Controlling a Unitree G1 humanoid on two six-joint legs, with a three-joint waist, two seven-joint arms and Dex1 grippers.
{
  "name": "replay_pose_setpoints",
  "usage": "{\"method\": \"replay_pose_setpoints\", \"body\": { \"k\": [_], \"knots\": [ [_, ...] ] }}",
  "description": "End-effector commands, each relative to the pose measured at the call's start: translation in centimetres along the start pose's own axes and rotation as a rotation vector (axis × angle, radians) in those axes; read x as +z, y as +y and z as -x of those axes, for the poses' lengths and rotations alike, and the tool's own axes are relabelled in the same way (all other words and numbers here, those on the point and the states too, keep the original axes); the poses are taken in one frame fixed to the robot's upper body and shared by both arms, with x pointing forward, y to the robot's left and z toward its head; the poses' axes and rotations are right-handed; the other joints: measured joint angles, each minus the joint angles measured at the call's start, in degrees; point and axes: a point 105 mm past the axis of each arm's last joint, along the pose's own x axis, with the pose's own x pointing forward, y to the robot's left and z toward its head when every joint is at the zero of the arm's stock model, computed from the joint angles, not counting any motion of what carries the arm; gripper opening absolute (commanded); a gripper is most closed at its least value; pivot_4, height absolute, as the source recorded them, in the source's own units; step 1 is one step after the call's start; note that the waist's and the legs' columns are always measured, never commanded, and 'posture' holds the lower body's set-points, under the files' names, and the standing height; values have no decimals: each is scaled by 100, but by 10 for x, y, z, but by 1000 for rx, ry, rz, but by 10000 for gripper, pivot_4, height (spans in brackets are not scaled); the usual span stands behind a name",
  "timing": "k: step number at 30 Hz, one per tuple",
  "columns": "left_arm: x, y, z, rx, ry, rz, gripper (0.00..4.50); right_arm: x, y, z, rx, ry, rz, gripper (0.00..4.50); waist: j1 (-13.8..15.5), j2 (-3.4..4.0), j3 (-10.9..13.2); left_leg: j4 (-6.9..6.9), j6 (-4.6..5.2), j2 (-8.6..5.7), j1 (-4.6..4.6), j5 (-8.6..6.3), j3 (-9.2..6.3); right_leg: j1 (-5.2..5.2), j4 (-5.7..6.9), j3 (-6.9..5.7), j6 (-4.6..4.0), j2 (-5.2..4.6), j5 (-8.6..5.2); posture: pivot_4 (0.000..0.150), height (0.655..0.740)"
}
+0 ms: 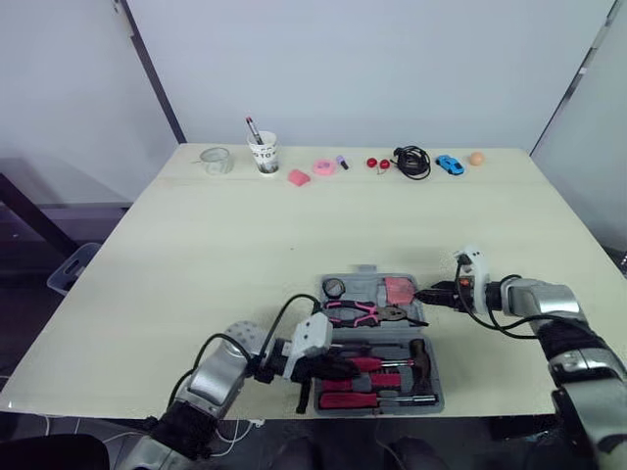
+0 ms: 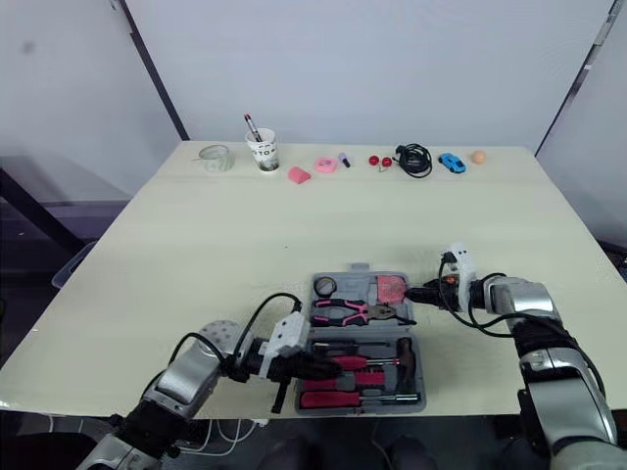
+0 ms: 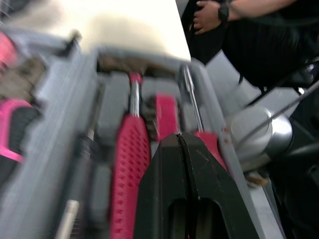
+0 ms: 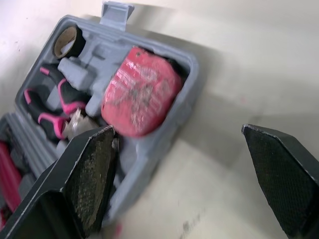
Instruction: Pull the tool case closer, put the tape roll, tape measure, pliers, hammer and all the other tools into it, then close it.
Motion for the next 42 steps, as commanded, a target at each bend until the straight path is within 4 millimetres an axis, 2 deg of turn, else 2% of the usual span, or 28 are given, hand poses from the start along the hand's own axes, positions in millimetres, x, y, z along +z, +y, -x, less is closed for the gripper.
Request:
{"method": "replay_pose_setpoints", "body": {
  "k": [1, 6, 17, 22, 29, 33, 37, 39, 42],
  "knots": [
    [-5, -2, -7, 4, 40, -11, 0, 4, 5, -12, 44, 5, -39, 43180, -1, 0, 0, 0, 0, 0, 0, 0, 1, 0, 0, 0, 0, 0, 0, 1500, 7400],
    [-17, -1, -8, 22, 84, 3, 0, 11, 13, -27, 107, -33, -132, 43180, -21, 3, -2, 0, 0, 1, 5, 0, 2, 1, 5, 1, 0, -1, 0, 1500, 7400],
    [-22, -3, -9, 31, 80, 29, 0, 21, 34, -36, 307, -124, -252, 43180, -65, 6, -3, 0, 0, 1, 8, 0, 3, 1, 11, 2, 0, -1, 0, 1500, 7400],
    [-19, -2, -9, 39, 67, 29, 0, 31, 42, -30, 382, -165, -219, 43180, -109, 23, -2, 0, 0, 1, 8, 0, 2, 1, 12, 2, 0, -1, 0, 1500, 7400],
    [-5, -1, 0, 59, -19, 22, 0, 43, 54, -8, 533, -179, -169, 43180, -113, 33, 3, 0, 0, 0, 6, 0, 1, 0, 12, 2, 0, -2, 1, 1500, 7400],
    [3, -8, 14, 63, -67, 22, 0, 49, 69, 10, 635, -177, -125, 43180, -115, 33, 3, 0, 0, 1, -2, 0, -5, -8, 14, 1, 0, -1, 0, 1500, 7400],
    [9, -23, 45, 73, -94, 21, 0, 41, 92, 32, 718, -142, -84, 43180, -108, 34, 4, -5, -1, 6, -4, 0, -14, -11, 12, -2, -1, -4, 0, 1500, 7400],
    [8, -31, 63, 78, -76, 36, 0, 31, 105, 43, 744, -114, -72, 43180, -103, 34, 4, -7, -1, 13, -5, -1, -25, -11, 9, -3, -2, -7, -1, 1500, 7400],
    [4, -37, 102, 137, -16, 76, 0, 5, 120, 58, 722, -60, -59, 43180, -96, 15, 8, -7, -1, 15, -12, -1, -29, -18, 10, -7, -2, -13, -1, 1500, 7400]
  ]
}}
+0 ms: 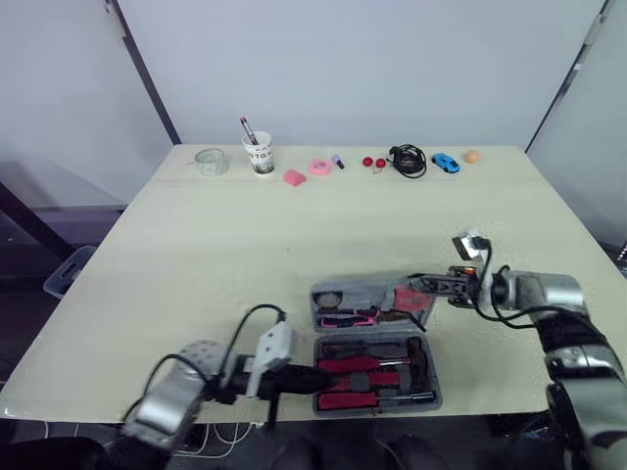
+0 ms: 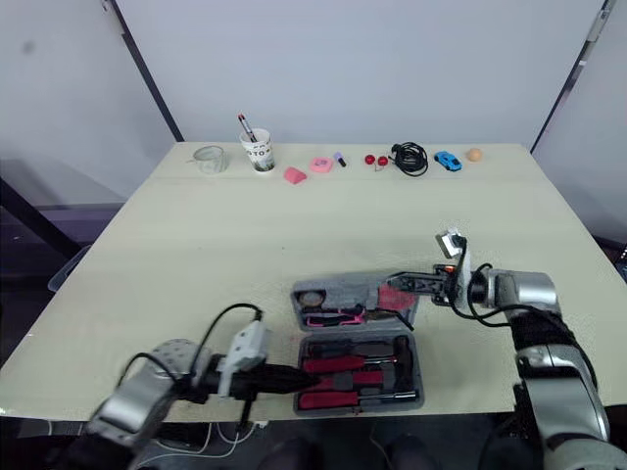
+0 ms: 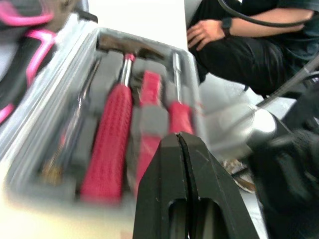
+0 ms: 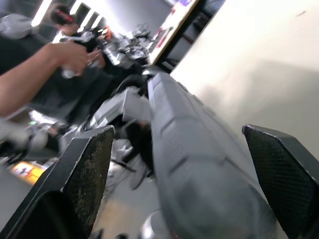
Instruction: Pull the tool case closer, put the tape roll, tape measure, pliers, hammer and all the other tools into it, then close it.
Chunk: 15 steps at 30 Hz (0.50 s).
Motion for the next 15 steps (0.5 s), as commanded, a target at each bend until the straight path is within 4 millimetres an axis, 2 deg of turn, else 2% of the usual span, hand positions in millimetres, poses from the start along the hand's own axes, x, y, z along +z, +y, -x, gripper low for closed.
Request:
{"method": "replay_pose_setpoints", "body": {
  "k": [1, 4, 6, 10, 11, 12, 13, 14, 15],
  "knots": [
    [10, -1, 42, 67, 4, 9, 0, -17, 32, 1, 25, 42, 27, 43180, -2, -7, 1, -2, -1, 18, 7, -1, -2, 8, -10, -5, -6, 4, -3, 1500, 7400],
    [8, 0, 64, 134, -8, 44, 0, -30, 35, 10, -65, 32, 60, 43180, 14, 2, 7, -2, -1, 19, 10, -1, 7, 7, -14, -8, -27, -9, -18, 1500, 7400],
    [6, 7, 79, 228, -29, 48, 0, -35, 33, 21, -179, 2, 136, 43180, 14, 0, 7, -1, -1, 19, 11, -1, 14, 10, -26, -4, -28, -9, -19, 1500, 7400],
    [3, 24, 98, 387, -73, 33, 0, -40, 33, 41, -352, -34, 270, 43180, 38, -3, 8, -1, -1, 13, 9, -1, 22, 9, -34, -2, -26, -9, -18, 1500, 7400],
    [1, 26, 101, 416, -73, 26, 5300, -42, 32, 46, -401, -27, 310, 45000, 51, -4, 7, -1, -1, 11, 10, -1, 22, 9, -34, -1, -26, -6, -18, 1500, 7400],
    [0, 29, 104, 445, -76, 14, 7107, -44, 33, 51, -437, -33, 344, 45000, 78, -6, 6, -1, -1, 6, 10, -1, 22, 10, -34, -2, -26, -5, -18, 1500, 7400],
    [1, 30, 105, 463, -95, 19, 11727, -45, 33, 58, -492, -44, 381, 45000, 102, -10, 4, -3, -2, 6, 9, -1, 23, 9, -36, -4, -26, -1, -19, 1500, 7400],
    [1, 30, 105, 468, -110, 27, 16785, -46, 32, 65, -547, -56, 443, 45000, 114, -11, 4, -7, -2, 7, 8, -1, 25, 9, -39, -6, -23, 0, -17, 1500, 7400],
    [2, 30, 106, 478, -121, 27, 24112, -47, 33, 72, -594, -62, 491, 45000, 118, -11, 4, -8, -2, 8, 5, -1, 29, 8, -41, -6, -22, 1, -16, 1500, 7400]
  ]
}}
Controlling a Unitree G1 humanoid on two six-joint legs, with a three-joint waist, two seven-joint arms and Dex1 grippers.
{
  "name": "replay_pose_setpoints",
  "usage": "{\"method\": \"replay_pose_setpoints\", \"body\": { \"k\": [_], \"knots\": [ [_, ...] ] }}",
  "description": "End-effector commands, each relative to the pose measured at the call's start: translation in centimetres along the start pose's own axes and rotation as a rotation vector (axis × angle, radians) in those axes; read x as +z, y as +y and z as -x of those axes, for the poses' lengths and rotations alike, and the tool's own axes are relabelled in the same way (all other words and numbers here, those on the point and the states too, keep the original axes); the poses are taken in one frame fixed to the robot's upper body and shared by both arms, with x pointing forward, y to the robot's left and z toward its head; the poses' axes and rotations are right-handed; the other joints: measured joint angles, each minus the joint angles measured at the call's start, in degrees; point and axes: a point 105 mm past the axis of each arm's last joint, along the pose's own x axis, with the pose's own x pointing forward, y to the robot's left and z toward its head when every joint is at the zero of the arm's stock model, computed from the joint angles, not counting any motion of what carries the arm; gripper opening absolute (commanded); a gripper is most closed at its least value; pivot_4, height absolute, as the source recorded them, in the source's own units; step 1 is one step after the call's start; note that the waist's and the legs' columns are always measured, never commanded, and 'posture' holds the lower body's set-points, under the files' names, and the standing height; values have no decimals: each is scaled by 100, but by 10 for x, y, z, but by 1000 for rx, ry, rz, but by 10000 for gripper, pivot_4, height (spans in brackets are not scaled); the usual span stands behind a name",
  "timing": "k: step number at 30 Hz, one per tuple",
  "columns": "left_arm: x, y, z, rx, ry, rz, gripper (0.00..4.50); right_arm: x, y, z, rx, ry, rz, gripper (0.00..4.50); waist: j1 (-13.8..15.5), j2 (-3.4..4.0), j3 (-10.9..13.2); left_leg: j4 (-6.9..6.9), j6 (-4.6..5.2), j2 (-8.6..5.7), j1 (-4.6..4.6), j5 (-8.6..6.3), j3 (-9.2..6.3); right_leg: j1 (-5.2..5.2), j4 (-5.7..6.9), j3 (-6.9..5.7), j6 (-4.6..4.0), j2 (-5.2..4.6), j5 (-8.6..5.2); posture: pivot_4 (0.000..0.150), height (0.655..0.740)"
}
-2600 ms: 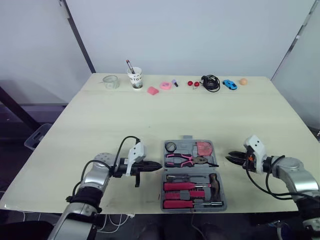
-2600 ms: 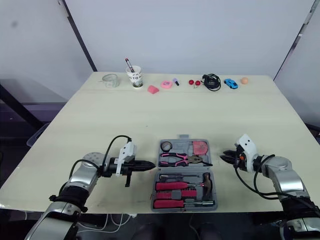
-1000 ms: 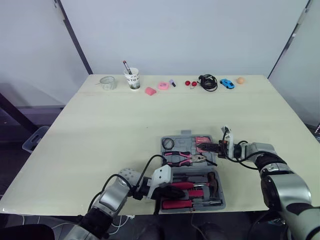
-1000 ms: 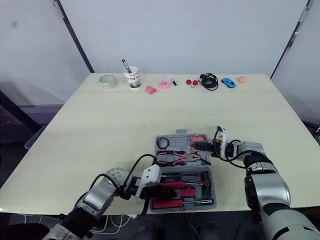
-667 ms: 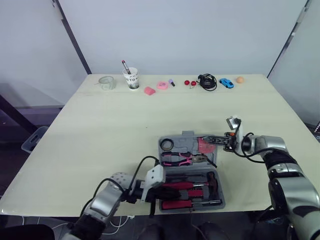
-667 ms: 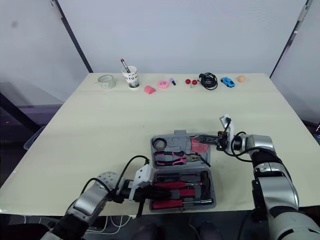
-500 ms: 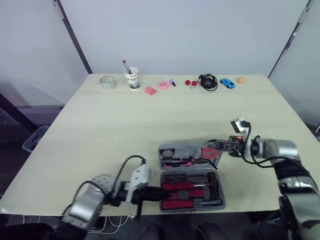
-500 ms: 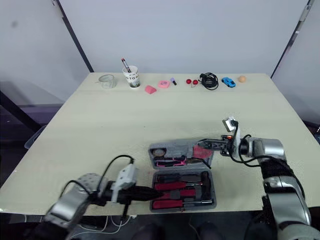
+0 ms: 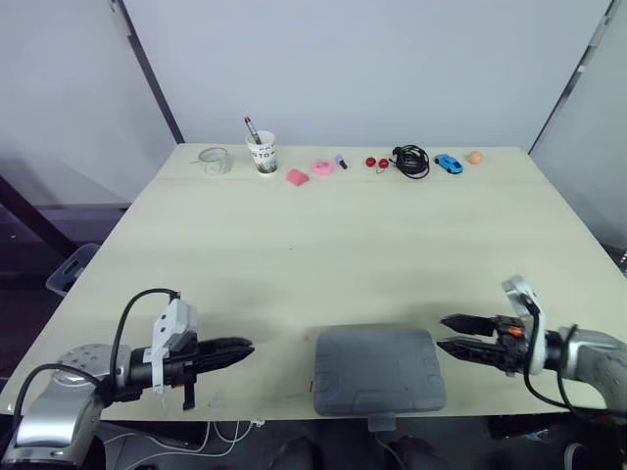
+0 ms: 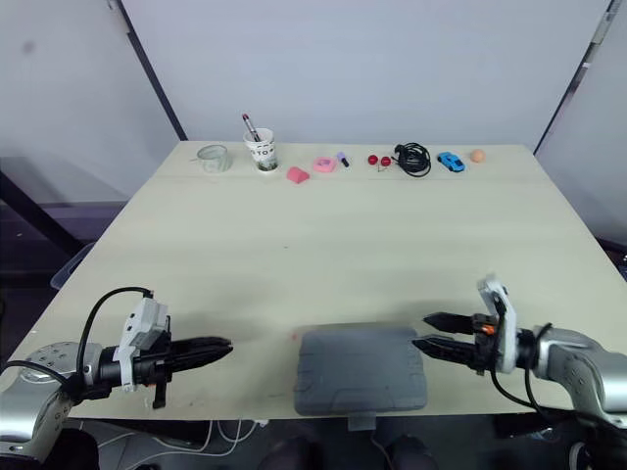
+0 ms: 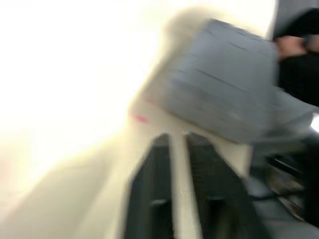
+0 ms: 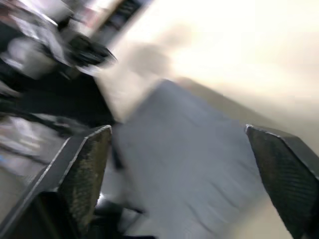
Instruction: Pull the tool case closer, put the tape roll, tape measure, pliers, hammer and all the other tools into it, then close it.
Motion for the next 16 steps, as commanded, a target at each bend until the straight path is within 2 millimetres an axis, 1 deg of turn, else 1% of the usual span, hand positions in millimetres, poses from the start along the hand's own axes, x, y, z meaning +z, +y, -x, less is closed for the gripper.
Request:
{"method": "replay_pose_setpoints", "body": {
  "k": [1, 2, 4, 5, 8, 10, 14, 16],
  "knots": [
    [10, 6, 6, 61, -52, -35, 26901, 14, -7, 20, -152, -62, 225, 45000, 6, 0, 0, 0, 0, 0, 0, 0, 0, 0, 0, 1, 0, 0, 0, 1500, 7400],
    [10, 10, 7, 105, -52, -68, 31823, 12, -9, 25, -191, -70, 264, 45000, 10, -1, -1, 0, 0, 0, 0, 0, 2, 0, -1, 1, 0, 0, 0, 1500, 7400],
    [9, 10, 8, 111, -50, -58, 42088, 5, -13, 36, -241, -48, 337, 45000, 9, -2, -1, 4, 0, 0, 2, 0, 3, 2, -1, 4, -2, 0, -1, 1500, 7400],
    [10, 9, 8, 120, -58, -57, 44550, 2, -14, 41, -266, -49, 354, 45000, 8, -4, -2, 5, 0, 0, 4, 0, 4, 4, -1, 5, -4, 0, -2, 1500, 7400],
    [11, 7, 8, 129, -65, -60, 44550, -9, -17, 54, -316, -32, 381, 45000, -1, -5, -2, 5, 0, 3, 11, 0, 6, 9, -1, 7, -5, 0, -2, 1500, 7400],
    [10, 9, 8, 148, -54, -52, 44550, -10, -19, 60, -346, -52, 384, 45000, 5, -4, -2, 4, 0, 3, 11, 0, 6, 10, -1, 7, -6, 0, -3, 1500, 7400],
    [7, 9, 5, 164, -29, -74, 44550, -17, -22, 67, -382, -54, 376, 45000, 5, -5, -2, 5, 0, 3, 12, 0, 5, 10, -1, 8, -6, 0, -2, 1500, 7400],
    [3, 10, 5, 176, -5, -52, 44550, -20, -22, 67, -385, -58, 369, 45000, 7, -6, -3, 5, 0, 3, 12, 0, 5, 10, -1, 7, -7, 0, -3, 1500, 7400]
  ]
}}
